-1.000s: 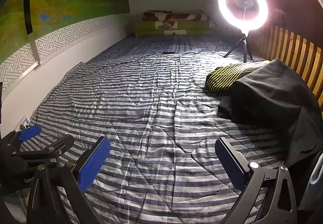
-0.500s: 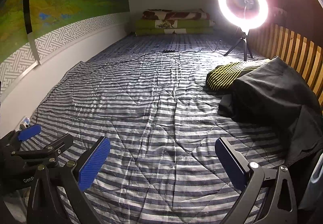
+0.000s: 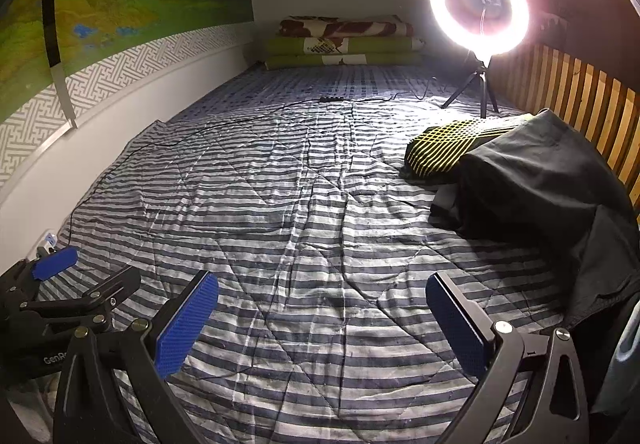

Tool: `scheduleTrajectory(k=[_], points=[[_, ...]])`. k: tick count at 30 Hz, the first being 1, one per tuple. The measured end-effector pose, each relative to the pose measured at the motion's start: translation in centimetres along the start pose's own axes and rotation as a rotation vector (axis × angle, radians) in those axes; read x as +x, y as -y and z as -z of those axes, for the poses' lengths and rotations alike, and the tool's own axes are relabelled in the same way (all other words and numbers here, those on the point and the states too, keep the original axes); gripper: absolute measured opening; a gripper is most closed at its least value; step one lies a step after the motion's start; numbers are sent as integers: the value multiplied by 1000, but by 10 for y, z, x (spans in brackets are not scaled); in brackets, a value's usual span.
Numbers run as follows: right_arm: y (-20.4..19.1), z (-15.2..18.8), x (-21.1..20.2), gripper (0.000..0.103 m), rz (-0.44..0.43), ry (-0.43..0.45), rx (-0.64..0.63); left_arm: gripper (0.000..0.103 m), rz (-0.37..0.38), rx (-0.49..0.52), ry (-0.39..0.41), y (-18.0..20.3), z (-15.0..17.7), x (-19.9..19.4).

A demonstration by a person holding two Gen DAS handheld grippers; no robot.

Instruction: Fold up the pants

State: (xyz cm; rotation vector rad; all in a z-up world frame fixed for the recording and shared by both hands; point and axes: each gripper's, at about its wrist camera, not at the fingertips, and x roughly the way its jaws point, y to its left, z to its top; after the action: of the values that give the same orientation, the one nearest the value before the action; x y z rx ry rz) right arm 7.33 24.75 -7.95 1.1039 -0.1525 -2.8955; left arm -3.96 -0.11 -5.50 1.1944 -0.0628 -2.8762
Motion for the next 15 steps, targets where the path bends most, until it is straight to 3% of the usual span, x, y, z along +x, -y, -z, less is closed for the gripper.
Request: scheduleTrajectory(k=[15], points=[[4,0,1,102,9,-3,4,103,-1,3,4,0,1,1]])
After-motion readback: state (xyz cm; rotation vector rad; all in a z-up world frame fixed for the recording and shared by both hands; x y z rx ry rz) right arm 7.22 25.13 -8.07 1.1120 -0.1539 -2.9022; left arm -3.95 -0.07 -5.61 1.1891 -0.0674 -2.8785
